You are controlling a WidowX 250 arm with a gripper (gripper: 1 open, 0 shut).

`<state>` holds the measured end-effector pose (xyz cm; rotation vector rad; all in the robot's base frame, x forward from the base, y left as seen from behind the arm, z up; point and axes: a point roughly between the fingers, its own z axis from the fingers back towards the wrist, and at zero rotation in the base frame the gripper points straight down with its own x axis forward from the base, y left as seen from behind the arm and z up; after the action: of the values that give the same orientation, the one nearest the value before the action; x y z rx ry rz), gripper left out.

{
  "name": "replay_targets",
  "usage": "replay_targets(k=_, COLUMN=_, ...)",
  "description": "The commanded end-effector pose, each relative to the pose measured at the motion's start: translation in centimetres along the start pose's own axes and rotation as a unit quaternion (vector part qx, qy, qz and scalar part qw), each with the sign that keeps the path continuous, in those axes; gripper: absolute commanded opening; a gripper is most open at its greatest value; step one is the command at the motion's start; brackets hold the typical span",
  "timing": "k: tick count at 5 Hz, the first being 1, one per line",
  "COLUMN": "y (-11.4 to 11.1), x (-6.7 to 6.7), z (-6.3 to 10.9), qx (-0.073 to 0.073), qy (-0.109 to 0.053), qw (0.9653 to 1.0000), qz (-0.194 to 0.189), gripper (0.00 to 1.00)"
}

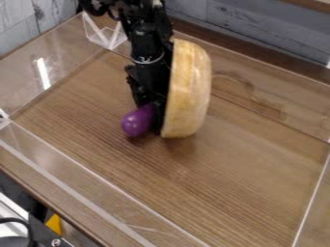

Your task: Remove the purple eggplant from inside the brown bowl and put it on the table

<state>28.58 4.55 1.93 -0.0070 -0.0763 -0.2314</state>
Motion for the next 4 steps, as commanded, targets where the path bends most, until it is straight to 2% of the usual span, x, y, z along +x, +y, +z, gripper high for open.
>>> replay_targets(k=1, y=-1.4, x=0.4, z=1.1, qx=-0.003, qy=-0.002, qw=1.0000, qz=-0.005, gripper=0.00)
replay_targets(k=2, y=-2.5, x=1.3, z=1.8, qx=-0.002, qy=-0.005, qw=0.9999, qz=-0.015, gripper=0.00)
replay_targets(k=3, y=-3.5, x=2.4, z=2.4, qx=-0.002, qy=-0.009, qw=0.9989, qz=-0.045, gripper=0.00)
replay_targets(k=4, y=-3.3, x=2.4, z=3.0, qx=-0.002, qy=-0.008, qw=0.9972, qz=-0.074, gripper=0.00)
